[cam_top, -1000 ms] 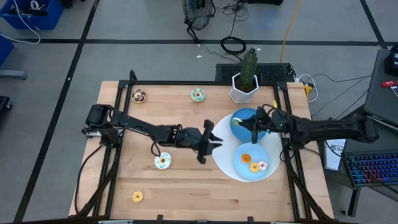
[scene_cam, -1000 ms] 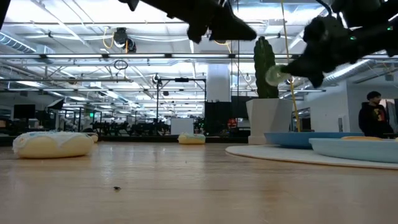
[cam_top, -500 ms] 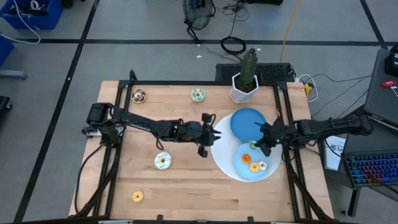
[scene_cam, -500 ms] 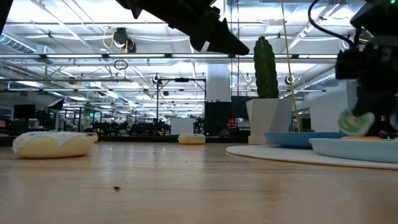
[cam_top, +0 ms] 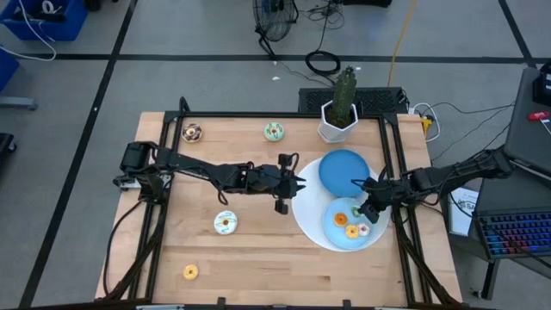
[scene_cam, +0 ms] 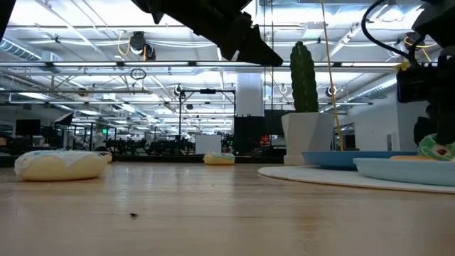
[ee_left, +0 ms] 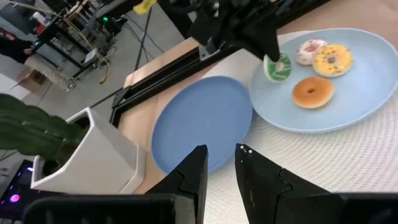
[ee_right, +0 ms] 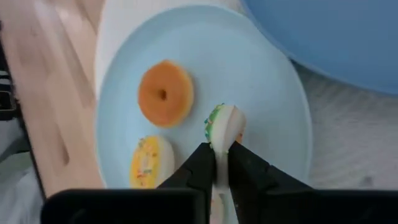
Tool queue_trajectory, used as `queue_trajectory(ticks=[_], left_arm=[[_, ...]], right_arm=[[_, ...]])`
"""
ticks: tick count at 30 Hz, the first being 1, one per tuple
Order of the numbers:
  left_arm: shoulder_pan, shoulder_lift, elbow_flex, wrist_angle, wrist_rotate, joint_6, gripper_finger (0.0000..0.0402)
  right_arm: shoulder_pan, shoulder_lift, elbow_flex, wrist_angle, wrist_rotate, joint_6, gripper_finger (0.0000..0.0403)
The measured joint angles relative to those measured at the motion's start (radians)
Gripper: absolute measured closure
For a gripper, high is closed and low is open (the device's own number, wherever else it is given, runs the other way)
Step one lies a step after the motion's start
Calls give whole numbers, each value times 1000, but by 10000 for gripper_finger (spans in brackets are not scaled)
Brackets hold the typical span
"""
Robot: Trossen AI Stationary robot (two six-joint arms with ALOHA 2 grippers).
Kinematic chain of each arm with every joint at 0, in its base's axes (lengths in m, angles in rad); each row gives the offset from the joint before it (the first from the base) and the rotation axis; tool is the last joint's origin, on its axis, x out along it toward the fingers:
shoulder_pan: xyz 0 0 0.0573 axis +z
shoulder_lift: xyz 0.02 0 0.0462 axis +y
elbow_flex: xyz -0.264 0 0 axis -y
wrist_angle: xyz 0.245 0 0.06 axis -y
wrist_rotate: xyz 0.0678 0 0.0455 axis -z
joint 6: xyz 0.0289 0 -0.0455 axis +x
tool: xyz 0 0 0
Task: Pick & Place donuts
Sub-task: Put the small green donut on the light blue plate, then put the small yellow donut on the light blue plate
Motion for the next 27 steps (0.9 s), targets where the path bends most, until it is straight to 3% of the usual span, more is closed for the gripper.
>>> queue_trajectory(ticks=[5,9,16,23,27], left_arm=[[-1,0,0,-1,1,-4,314],[-1,0,0,-12,0,-6,314],[-1,1,-1,-16,1,-10,314],[-6,1,-1,-39,0,-10,314],[-28,-22,-2,-55,86,8,314]], right_arm=[[0,0,-55,110,-25,-16,323],[0,0,-88,234,-25,-17,260],[-34,-1,-92,282,-15,-16,154],[-61,-1,-92,501,-7,-144,134],[-63,-1,-110,717,127,-396,139]])
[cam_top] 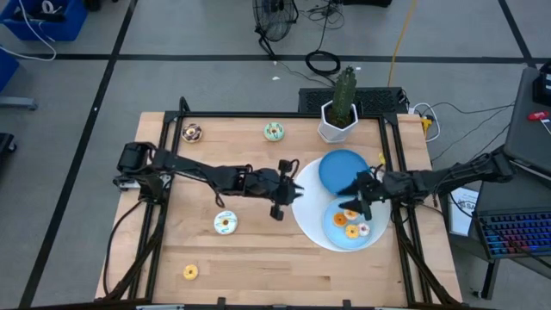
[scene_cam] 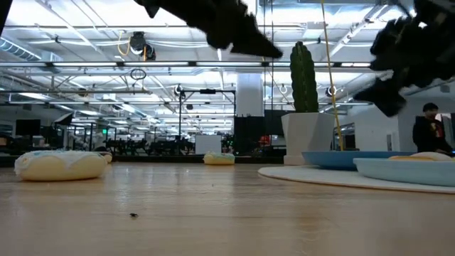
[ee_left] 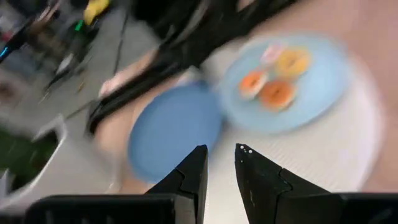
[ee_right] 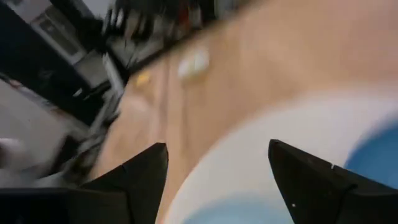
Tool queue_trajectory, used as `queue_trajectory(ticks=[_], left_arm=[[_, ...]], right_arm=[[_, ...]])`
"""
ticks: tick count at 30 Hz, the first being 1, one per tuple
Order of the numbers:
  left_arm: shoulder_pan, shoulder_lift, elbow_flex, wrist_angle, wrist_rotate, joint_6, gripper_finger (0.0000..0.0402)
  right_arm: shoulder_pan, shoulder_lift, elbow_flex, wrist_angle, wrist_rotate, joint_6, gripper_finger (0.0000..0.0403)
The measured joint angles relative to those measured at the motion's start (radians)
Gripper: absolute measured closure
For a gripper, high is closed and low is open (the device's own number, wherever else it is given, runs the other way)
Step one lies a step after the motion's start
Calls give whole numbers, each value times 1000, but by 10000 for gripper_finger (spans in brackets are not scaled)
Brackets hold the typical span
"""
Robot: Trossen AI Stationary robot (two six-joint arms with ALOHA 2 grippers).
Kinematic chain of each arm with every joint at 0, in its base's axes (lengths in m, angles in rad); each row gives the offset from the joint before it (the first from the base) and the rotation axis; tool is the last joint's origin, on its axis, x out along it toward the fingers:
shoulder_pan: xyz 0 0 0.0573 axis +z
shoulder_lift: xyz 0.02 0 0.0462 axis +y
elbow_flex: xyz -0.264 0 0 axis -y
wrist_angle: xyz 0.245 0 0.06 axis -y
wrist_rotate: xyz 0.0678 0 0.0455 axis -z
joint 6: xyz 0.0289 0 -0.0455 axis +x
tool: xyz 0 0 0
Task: Pick & Place donuts
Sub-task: Put the small yellow donut on the light blue plate
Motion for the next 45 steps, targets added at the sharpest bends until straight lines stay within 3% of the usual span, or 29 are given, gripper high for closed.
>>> queue_trajectory(ticks=[4,8,11,14,18,21,29,35,42,45], left_arm=[[-11,-57,-20,-3,177,-10,314],[-3,-149,-110,-9,192,-93,314],[-1,-247,-214,27,124,-161,314],[-8,-336,-329,118,62,-205,314],[-21,-444,-462,231,-15,-234,314],[-29,-510,-537,286,-72,-248,314],[-31,-614,-643,314,-128,-300,314],[-31,-653,-665,331,-147,-333,314],[-29,-653,-665,333,-147,-323,314],[-27,-653,-665,334,-147,-335,314]], right_arm=[[10,4,-86,286,128,-278,148],[12,-18,-116,479,136,-483,153],[11,-61,-89,445,90,-570,154],[11,-125,-31,283,63,-611,154],[12,-212,73,-1,105,-609,160],[11,-277,103,-111,149,-625,170],[10,-425,45,-127,191,-691,197],[11,-440,-17,-110,139,-680,204],[11,-432,-169,146,140,-669,204],[11,-428,-170,85,143,-671,204]])
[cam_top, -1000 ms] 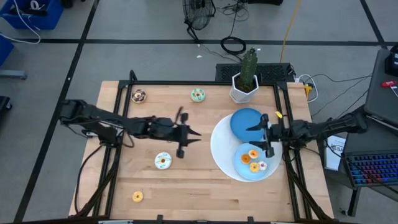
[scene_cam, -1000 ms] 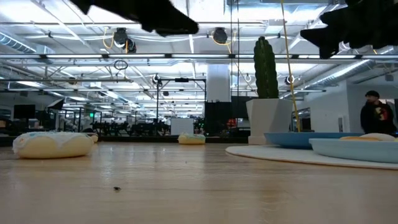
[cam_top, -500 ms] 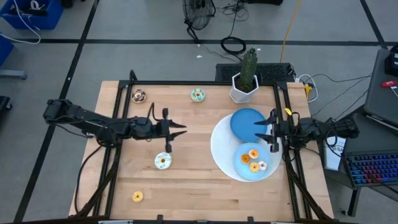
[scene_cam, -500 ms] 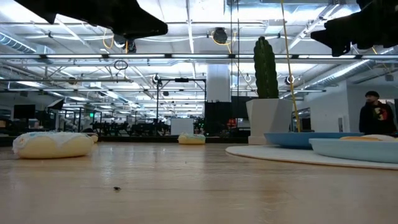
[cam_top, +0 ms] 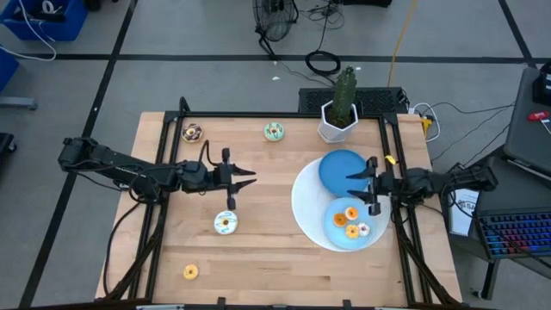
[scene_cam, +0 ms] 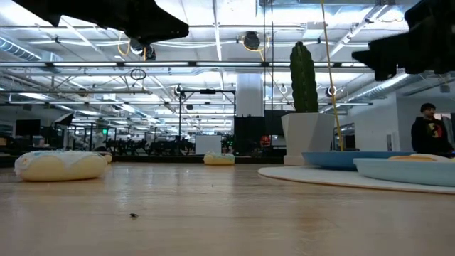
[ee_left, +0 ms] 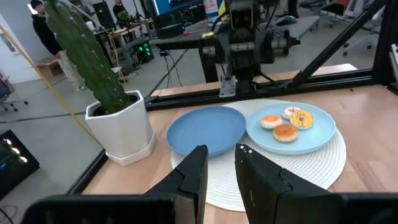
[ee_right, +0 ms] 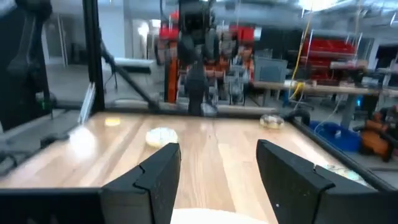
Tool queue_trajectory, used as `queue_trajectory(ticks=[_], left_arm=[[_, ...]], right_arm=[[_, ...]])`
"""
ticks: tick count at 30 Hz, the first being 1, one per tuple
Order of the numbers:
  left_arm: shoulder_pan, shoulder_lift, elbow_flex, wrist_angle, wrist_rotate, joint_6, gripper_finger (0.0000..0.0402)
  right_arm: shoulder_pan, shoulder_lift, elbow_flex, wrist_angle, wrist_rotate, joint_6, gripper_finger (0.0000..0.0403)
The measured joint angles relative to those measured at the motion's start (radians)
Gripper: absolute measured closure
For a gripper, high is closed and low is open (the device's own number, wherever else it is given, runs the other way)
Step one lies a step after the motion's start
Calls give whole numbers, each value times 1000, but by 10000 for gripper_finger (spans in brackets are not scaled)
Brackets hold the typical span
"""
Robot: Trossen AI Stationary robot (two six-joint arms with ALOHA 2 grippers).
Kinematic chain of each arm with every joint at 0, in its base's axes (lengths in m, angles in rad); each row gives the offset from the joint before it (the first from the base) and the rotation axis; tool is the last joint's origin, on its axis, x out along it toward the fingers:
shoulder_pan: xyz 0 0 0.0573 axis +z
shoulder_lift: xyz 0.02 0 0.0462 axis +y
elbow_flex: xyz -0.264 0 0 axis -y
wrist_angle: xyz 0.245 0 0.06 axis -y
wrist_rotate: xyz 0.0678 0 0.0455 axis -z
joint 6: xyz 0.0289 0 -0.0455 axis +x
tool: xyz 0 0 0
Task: Pick & Place donuts
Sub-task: Put the small yellow donut on the light blue plate
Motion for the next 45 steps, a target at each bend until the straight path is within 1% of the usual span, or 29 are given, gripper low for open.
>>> queue_trajectory(ticks=[3,5,8,11,14,16,18,21,23,26,30,35,37,40,43,45], left_arm=[[-2,0,0,13,3,-23,314],[-9,0,0,13,30,-41,314],[-23,0,0,-38,87,-114,314],[-29,0,0,-145,187,-201,314],[-35,1,0,-241,316,-211,314],[-67,1,2,-327,367,-212,314],[-122,2,17,-425,362,-232,314],[-219,18,80,-540,252,-339,314],[-290,41,134,-629,178,-429,314],[-401,101,225,-728,116,-568,314],[-531,201,331,-849,104,-777,314],[-648,330,440,-999,123,-1217,314],[-676,383,481,-1058,166,-1393,314],[-703,464,551,-1186,291,-1594,320],[-712,538,620,-1319,416,-1746,355],[-708,566,649,-1346,494,-1844,386]], right_arm=[[0,-8,47,-73,0,-16,204],[0,-5,77,-131,-2,-20,204],[0,-8,86,-86,-2,-23,204],[0,-6,88,-76,-2,-24,204],[0,-6,88,-64,-2,-25,204],[0,-6,88,-69,-2,-25,204],[0,-6,88,-69,-2,-25,204],[0,-6,88,-69,-2,-25,204],[0,-6,88,-69,-2,-25,204],[0,-6,88,-69,-2,-25,204],[0,-6,88,-69,-2,-25,204],[0,-6,88,-68,-2,-25,204],[0,-6,88,-68,-2,-24,204],[0,-6,88,-68,-2,-24,204],[0,-6,88,-68,-2,-24,204],[0,-6,88,-68,-2,-24,204]])
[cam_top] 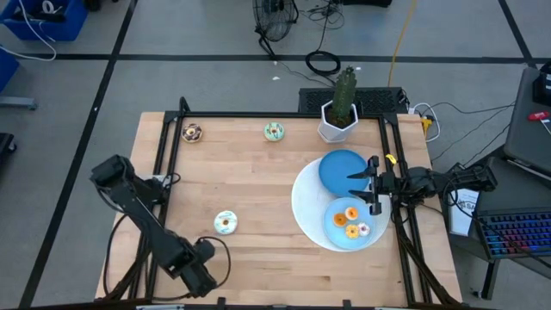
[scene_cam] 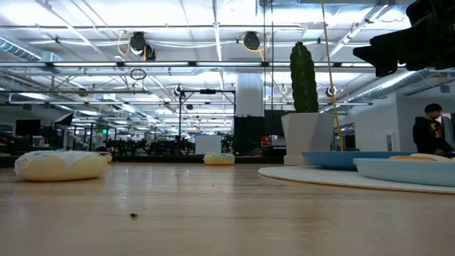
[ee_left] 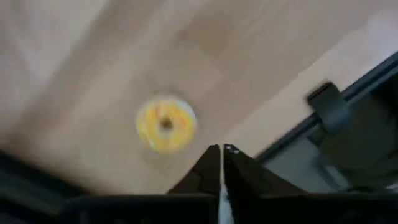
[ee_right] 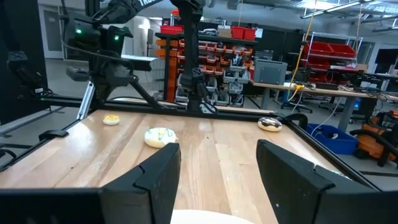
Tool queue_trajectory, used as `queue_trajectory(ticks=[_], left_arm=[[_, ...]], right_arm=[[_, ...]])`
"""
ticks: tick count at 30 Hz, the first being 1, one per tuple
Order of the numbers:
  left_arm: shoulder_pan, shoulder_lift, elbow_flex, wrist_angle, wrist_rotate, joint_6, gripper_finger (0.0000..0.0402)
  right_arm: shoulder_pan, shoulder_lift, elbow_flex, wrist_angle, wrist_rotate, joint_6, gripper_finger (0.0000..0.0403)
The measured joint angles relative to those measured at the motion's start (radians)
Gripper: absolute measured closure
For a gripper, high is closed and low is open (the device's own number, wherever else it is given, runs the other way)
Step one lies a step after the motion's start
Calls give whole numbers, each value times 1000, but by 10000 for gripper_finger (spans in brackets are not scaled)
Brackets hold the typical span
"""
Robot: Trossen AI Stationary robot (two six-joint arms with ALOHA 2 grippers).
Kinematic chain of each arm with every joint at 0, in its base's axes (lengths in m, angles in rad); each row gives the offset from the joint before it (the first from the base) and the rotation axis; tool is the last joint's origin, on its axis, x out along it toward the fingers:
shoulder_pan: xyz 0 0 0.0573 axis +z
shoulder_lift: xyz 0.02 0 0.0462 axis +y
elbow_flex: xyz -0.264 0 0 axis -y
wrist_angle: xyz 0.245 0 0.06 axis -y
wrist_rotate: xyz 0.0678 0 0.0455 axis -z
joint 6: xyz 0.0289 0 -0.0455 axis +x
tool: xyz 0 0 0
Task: Pick & Place donuts
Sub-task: Put the small yellow donut on the light blue plate
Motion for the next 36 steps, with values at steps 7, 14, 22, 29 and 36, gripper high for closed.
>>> queue_trajectory(ticks=[7,14,22,29,36], left_arm=[[-6,10,11,53,86,-392,378],[-70,10,-34,49,-15,-420,327],[-134,10,-124,55,-23,-383,207],[-210,10,-194,57,-72,-356,173],[-253,9,-240,71,-121,-328,176]], right_arm=[[0,0,0,0,0,0,204],[0,0,1,0,0,0,204],[0,0,1,0,0,0,204],[0,0,1,0,0,0,204],[0,0,1,0,0,0,204]])
